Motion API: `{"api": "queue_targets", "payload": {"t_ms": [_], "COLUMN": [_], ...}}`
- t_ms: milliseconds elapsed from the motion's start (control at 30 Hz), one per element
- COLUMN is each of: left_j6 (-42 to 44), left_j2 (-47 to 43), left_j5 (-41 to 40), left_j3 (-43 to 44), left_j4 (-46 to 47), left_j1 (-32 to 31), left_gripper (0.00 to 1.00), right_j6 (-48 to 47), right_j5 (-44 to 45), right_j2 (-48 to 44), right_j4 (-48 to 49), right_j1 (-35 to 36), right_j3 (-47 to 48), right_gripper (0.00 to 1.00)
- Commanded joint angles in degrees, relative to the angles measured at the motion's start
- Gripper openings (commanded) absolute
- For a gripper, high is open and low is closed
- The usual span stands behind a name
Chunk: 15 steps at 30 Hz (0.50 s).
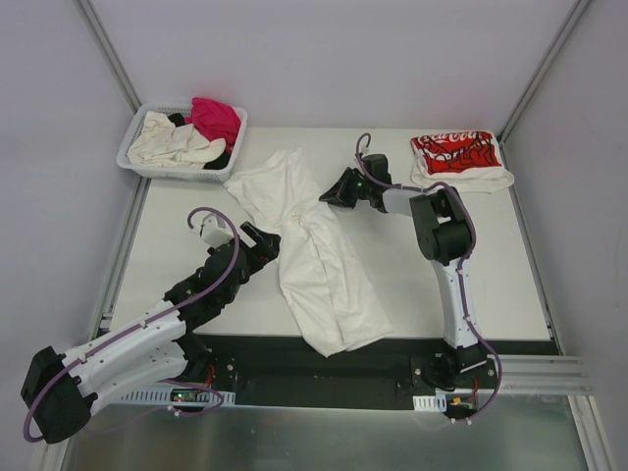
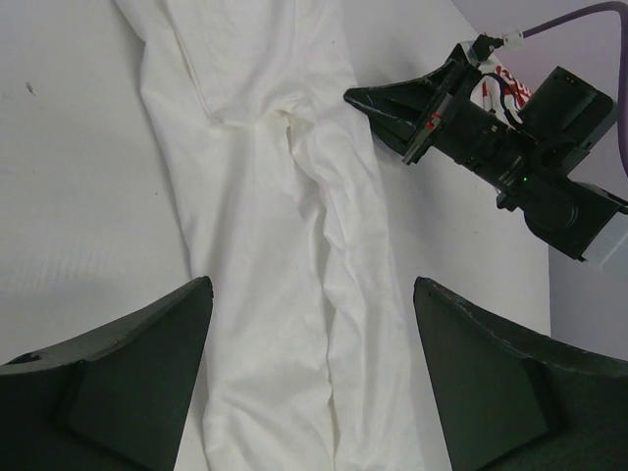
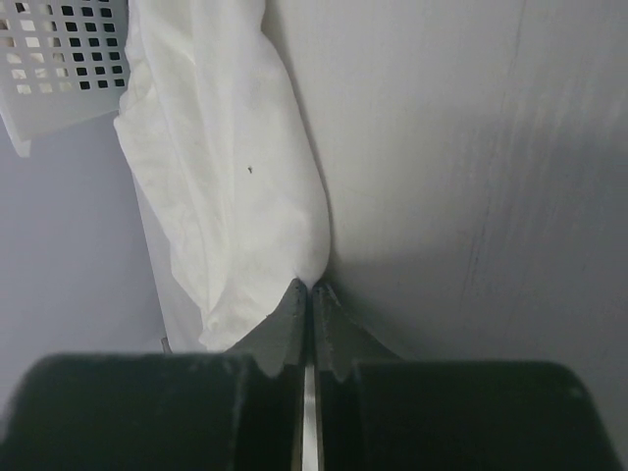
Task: Fold and stack the t-shirts
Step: Rotate the tshirt 90 degrees
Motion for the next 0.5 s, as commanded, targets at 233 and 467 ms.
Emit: {"api": "queue_targets", "payload": {"t_ms": [233, 467], "left_j6": [1.1, 1.8], "left_j2": [-0.1, 0.7], "left_j5": [-1.9, -1.7], "left_j3": [3.0, 3.7], "left_j4": [-1.3, -1.7], "left_j1": [0.7, 1.0], "left_gripper": [0.82, 0.82], "right_j6": [0.9, 1.8], "right_j5": [-0.2, 0.7], "right_j2": [-0.7, -4.1], "right_j4": [3.5, 6.9], "right_j1": [-9.0, -17.1], "right_j3": [-2.3, -9.0], "right_gripper": [0.01, 0.01]}}
